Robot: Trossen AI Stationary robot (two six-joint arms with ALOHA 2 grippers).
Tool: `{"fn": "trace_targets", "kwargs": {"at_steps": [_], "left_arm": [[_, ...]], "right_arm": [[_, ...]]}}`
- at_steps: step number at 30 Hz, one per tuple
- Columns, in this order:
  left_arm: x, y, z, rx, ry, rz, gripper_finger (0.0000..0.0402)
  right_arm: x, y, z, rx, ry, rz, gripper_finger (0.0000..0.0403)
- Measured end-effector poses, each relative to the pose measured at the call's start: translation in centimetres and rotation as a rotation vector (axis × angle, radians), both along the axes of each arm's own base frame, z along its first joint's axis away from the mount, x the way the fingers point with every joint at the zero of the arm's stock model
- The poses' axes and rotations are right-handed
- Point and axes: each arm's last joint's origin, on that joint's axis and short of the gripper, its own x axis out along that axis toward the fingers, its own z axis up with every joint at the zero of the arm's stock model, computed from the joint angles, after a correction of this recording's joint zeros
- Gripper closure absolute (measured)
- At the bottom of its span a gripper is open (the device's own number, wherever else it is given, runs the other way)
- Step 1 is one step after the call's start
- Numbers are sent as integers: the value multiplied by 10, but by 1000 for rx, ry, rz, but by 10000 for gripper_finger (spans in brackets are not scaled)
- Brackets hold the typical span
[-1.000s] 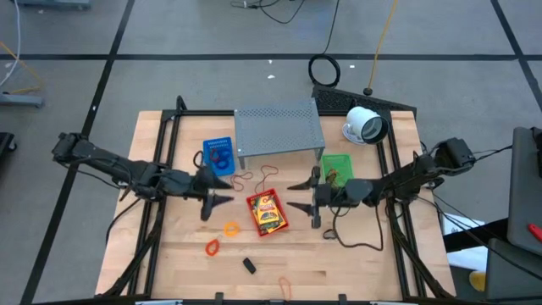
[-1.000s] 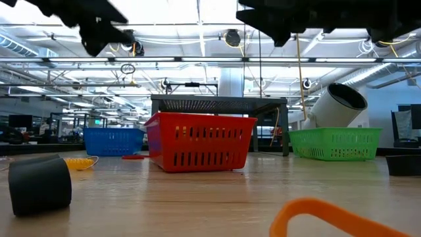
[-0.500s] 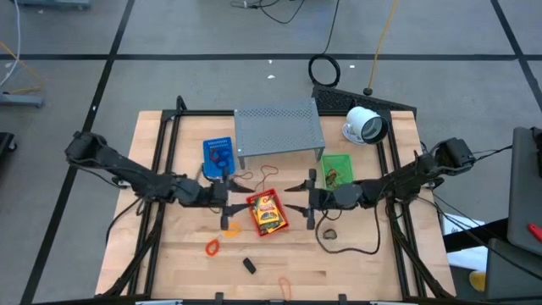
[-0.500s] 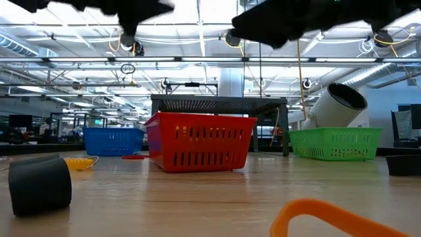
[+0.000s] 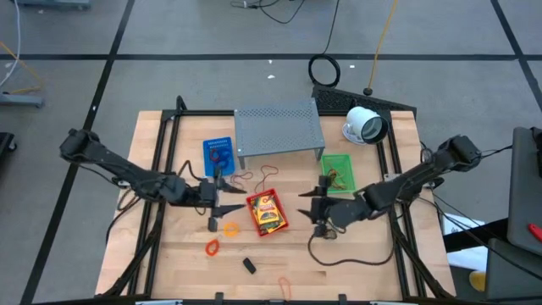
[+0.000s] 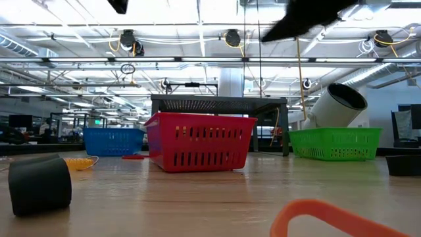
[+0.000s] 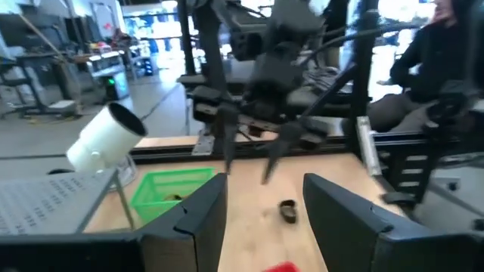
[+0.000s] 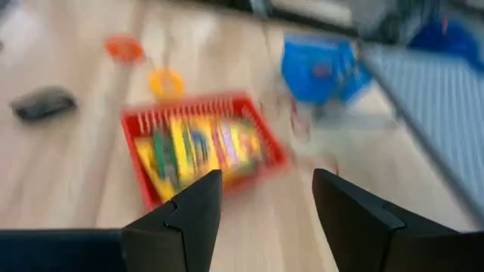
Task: Pick & Place Office Desk Supplies
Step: Put the right black rubber band into the green bin
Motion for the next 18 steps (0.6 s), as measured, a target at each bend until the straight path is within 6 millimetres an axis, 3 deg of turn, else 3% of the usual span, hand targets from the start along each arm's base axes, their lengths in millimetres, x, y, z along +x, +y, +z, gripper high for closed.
{"fn": "trace_targets", "kwargs": {"at_steps": [9,13,18], "left_arm": [[-22,-1,20,84,-82,-40,218],[-21,4,21,146,-83,48,218],[-19,11,21,168,-75,114,218]], "right_arm": [[-48,34,-9,348,230,28,206],[-53,47,-14,449,264,15,206],[-48,53,-31,451,315,-38,206]]}}
